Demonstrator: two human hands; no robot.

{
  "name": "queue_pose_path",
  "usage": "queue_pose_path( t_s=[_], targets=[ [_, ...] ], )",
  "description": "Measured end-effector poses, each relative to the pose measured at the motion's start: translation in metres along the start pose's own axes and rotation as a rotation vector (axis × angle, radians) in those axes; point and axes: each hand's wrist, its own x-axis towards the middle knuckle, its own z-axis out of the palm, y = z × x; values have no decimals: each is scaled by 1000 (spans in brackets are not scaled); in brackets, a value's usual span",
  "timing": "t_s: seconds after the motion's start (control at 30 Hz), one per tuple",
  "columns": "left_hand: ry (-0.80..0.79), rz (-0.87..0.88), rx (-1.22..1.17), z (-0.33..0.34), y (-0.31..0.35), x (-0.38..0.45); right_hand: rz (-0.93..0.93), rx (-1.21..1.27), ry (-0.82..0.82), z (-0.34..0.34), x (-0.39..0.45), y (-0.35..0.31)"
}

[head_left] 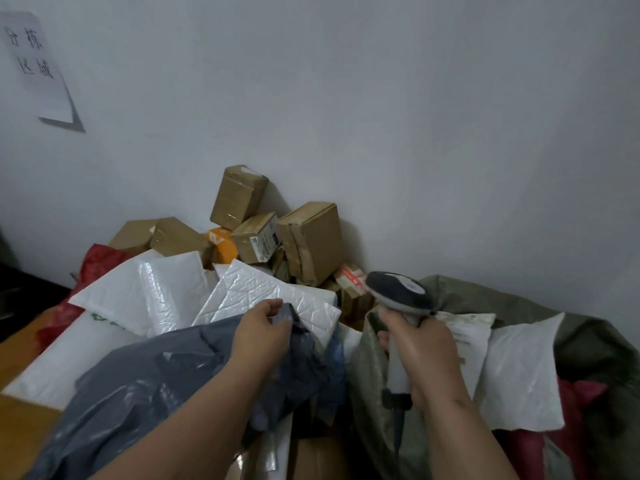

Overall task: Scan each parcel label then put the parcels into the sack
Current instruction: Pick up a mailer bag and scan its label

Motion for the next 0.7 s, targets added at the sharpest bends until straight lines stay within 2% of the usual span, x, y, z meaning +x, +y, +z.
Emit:
queue_pose_path(
  t_s=[0.13,0.23,0.37,0.47,0.7],
  targets=[
    [-35,7,-23,-42,-11,10,165,211,-199,58,-26,-6],
    [-26,-16,-61,-82,-19,18,278,310,-282,103,-43,-7],
    [23,-49,-34,-139,-42,38,295,333,-289,163,-58,-5],
    [66,-135,-32,-172,-64,56,264,303,-281,200,-64,-3],
    [97,-333,-104,-184,-94,99,229,209,-306,244,-47,5]
  ],
)
